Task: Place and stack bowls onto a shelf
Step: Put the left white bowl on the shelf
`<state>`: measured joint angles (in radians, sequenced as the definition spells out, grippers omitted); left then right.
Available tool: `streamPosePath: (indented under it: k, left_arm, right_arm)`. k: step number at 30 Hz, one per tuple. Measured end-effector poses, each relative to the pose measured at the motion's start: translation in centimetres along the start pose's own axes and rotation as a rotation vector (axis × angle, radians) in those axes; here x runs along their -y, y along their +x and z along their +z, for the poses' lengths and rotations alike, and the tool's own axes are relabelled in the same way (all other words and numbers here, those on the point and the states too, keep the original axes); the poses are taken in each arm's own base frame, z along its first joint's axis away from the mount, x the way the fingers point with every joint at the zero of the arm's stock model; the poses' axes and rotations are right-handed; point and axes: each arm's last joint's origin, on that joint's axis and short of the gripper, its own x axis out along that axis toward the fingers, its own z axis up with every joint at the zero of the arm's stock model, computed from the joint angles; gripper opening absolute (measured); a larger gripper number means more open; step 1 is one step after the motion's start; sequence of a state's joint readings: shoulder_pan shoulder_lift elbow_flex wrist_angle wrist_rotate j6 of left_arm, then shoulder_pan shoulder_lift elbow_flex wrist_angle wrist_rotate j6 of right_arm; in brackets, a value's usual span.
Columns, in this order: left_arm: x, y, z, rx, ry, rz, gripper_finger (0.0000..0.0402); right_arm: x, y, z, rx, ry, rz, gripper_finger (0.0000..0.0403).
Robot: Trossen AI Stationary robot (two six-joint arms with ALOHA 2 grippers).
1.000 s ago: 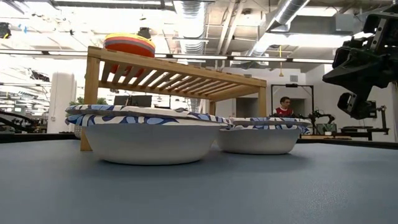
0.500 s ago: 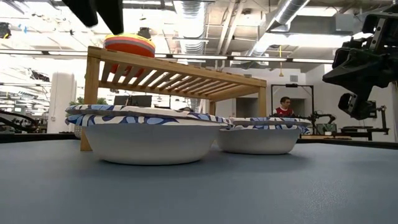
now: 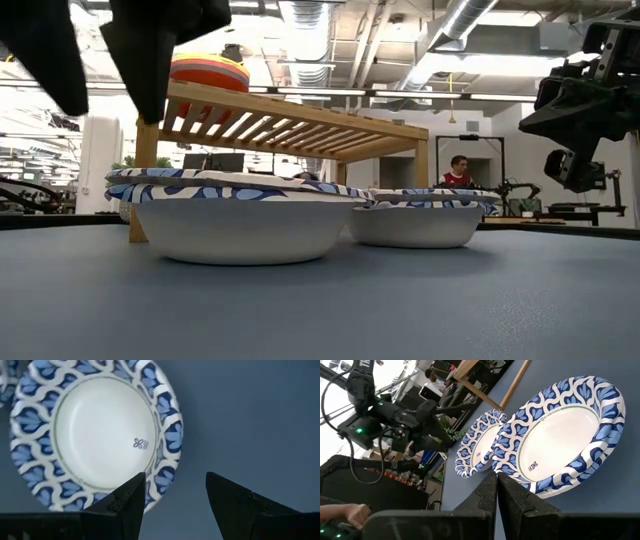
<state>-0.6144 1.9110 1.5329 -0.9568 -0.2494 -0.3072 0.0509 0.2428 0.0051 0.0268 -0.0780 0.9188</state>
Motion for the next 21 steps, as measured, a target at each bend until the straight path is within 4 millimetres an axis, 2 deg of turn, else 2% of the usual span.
streamPosePath:
  k: [11,21]
  left_arm:
    - [-0.8,2.0,-0.8,-0.023,0.023,0.011,0.0191]
    - [-1.2,2.8,-0.8,-0.013,0.068,-0.023,0.0161]
  right_arm:
    - [0.0,0.0,0.0,0.000,-0.002,-0.001,0.0042]
    - [0.0,0.0,0.0,0.000,-0.002,0.000,0.0042]
